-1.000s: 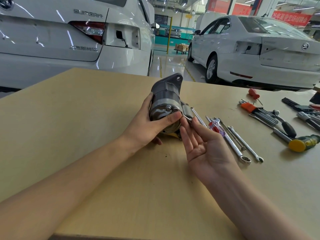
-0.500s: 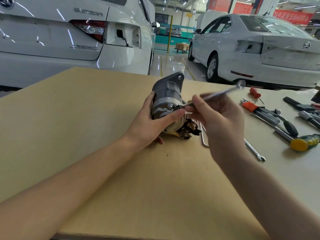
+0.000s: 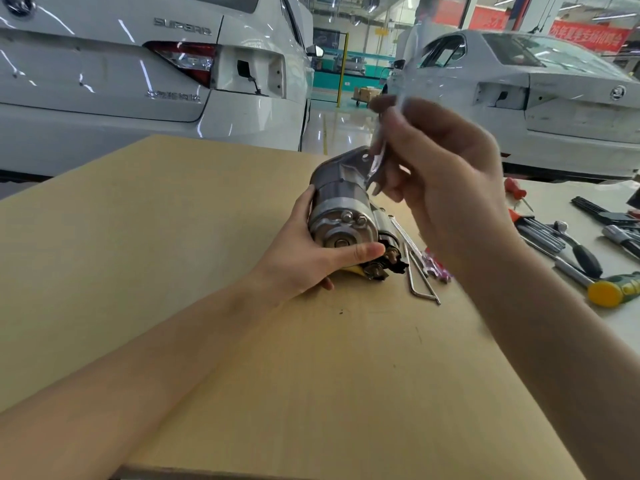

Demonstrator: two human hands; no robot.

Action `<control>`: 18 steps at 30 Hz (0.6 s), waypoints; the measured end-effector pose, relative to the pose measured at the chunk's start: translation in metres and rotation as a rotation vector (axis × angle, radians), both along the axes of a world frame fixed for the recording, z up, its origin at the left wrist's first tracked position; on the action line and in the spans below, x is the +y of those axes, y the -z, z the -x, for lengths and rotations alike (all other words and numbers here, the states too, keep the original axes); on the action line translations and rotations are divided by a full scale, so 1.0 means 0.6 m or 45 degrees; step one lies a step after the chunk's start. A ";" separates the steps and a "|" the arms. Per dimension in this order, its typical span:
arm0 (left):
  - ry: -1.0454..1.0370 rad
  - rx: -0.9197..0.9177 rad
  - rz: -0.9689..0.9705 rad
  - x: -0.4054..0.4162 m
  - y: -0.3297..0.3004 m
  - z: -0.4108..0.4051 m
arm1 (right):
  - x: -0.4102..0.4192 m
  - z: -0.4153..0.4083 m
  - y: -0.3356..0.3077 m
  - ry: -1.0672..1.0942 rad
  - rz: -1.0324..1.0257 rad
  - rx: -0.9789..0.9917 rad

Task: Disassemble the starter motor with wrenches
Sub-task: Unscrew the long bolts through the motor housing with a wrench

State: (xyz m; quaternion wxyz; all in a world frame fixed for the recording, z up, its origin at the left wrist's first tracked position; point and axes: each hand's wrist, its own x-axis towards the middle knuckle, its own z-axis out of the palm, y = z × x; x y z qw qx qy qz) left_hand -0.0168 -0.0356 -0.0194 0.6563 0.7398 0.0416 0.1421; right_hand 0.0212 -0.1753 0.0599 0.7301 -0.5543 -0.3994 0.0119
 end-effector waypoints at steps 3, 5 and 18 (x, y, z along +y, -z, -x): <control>0.010 0.017 0.001 0.002 -0.001 0.002 | -0.013 0.002 0.038 -0.044 -0.232 0.463; 0.000 0.020 0.000 0.000 -0.002 0.002 | -0.020 0.004 0.068 -0.031 -0.314 0.729; -0.045 -0.017 -0.002 -0.005 -0.006 0.001 | -0.027 -0.004 0.090 0.115 -0.254 0.613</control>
